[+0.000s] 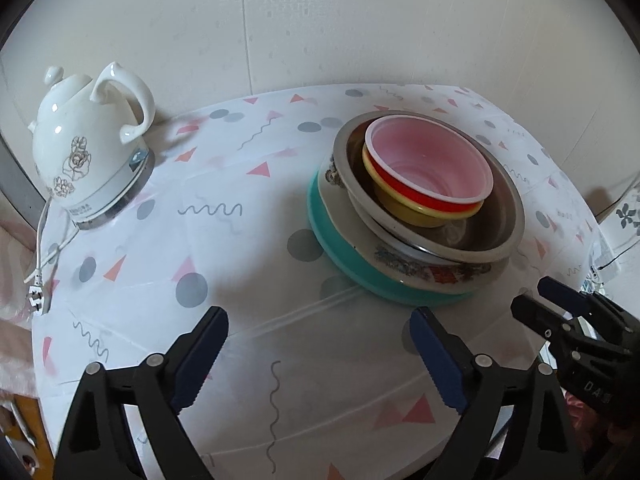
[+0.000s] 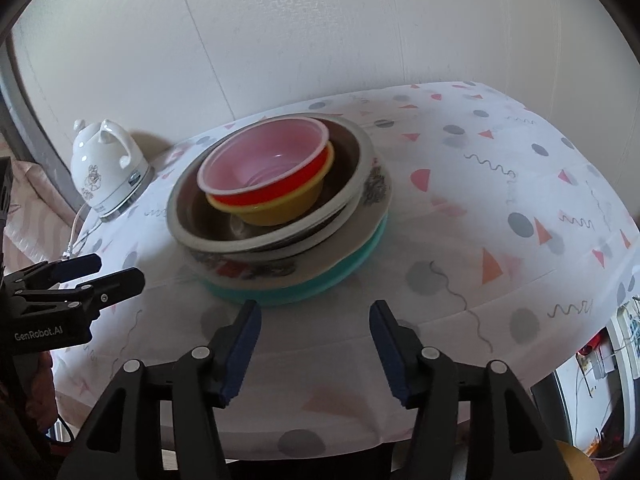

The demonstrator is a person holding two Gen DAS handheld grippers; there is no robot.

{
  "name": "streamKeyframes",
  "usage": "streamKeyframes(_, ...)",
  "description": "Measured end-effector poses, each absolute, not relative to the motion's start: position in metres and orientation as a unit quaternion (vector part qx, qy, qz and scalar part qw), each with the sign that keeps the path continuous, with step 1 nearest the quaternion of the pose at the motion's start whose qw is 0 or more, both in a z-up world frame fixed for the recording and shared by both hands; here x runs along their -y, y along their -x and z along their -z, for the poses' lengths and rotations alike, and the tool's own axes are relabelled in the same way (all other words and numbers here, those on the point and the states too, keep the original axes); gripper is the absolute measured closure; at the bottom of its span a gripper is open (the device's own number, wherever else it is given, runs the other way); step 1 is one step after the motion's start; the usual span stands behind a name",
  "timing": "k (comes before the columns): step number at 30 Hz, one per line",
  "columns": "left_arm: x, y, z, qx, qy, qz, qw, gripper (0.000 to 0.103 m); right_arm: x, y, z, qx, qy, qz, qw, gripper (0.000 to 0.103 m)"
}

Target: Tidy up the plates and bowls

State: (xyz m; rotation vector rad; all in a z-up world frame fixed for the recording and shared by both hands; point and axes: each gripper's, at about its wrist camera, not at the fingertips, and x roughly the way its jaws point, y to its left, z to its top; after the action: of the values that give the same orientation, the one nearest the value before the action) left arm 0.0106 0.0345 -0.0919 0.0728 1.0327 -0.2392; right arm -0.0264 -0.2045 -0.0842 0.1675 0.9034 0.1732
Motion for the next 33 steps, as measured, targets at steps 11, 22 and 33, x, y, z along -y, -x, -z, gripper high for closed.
streamKeyframes(11,-0.036,-0.007,0.089,-0.484,-0.063,0.096,0.868,0.001,0.186,0.026,0.087,-0.443,-0.065,-0.096,0.889,0.021)
streamKeyframes(22,-0.039,-0.008,0.089,-0.481,-0.051,0.093,0.87,0.001,0.187,0.022,0.091,-0.451,-0.063,-0.091,0.886,0.021)
streamKeyframes(33,-0.036,-0.008,0.086,-0.476,-0.055,0.09,0.873,0.001,0.187,0.023,0.087,-0.444,-0.057,-0.093,0.89,0.021)
